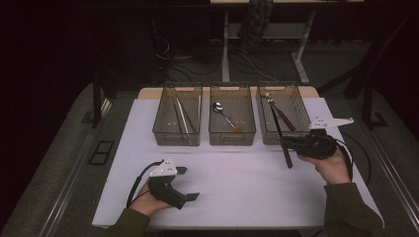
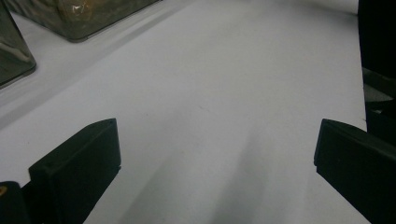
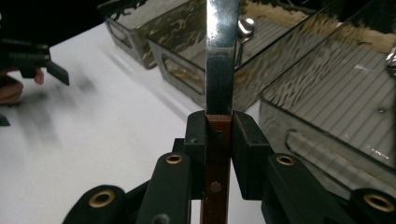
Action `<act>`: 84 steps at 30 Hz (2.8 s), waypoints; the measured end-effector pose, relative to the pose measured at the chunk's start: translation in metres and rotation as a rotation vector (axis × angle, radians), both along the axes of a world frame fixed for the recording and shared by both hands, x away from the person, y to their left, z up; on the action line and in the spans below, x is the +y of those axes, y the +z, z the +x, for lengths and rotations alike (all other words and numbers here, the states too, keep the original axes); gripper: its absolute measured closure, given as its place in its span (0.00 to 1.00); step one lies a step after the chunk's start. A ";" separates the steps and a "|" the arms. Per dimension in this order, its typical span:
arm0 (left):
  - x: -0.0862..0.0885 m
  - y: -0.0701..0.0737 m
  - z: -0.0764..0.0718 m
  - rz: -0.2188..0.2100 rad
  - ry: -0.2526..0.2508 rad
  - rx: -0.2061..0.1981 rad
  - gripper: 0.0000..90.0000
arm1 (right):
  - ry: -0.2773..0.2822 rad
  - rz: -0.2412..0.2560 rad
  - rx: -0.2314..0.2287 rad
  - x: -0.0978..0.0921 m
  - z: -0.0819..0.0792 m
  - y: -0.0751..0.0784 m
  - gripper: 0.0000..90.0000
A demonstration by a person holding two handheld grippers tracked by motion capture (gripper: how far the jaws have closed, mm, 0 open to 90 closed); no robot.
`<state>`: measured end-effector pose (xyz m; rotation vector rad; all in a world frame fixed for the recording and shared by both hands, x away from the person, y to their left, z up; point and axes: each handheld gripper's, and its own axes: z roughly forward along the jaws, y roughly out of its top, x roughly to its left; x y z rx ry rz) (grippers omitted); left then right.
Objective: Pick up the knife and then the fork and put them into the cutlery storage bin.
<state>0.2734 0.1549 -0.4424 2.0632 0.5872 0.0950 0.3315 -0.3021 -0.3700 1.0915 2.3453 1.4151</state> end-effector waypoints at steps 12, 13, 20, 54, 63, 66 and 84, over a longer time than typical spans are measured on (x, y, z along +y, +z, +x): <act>-0.002 -0.001 0.001 0.003 -0.006 0.003 0.00 | -0.114 0.043 -0.072 -0.013 0.010 0.016 0.86; -0.002 -0.001 0.001 0.002 -0.005 0.005 0.00 | -0.121 0.045 -0.078 -0.013 0.011 0.017 0.86; -0.003 -0.001 0.000 0.001 -0.010 0.005 0.00 | -0.184 0.036 -0.122 -0.015 0.029 0.036 0.86; -0.004 0.000 -0.001 -0.010 -0.023 0.002 0.00 | -0.405 -0.096 0.024 -0.002 0.109 -0.023 0.85; -0.004 0.000 -0.001 -0.008 -0.023 0.002 0.00 | -0.399 -0.158 0.074 0.001 0.112 -0.029 0.76; -0.004 0.000 -0.001 -0.009 -0.023 0.002 0.00 | -0.399 -0.149 0.071 -0.001 0.112 -0.027 0.67; -0.004 0.000 0.000 -0.008 -0.020 0.004 0.00 | -0.315 -0.071 0.039 -0.004 0.095 -0.010 0.35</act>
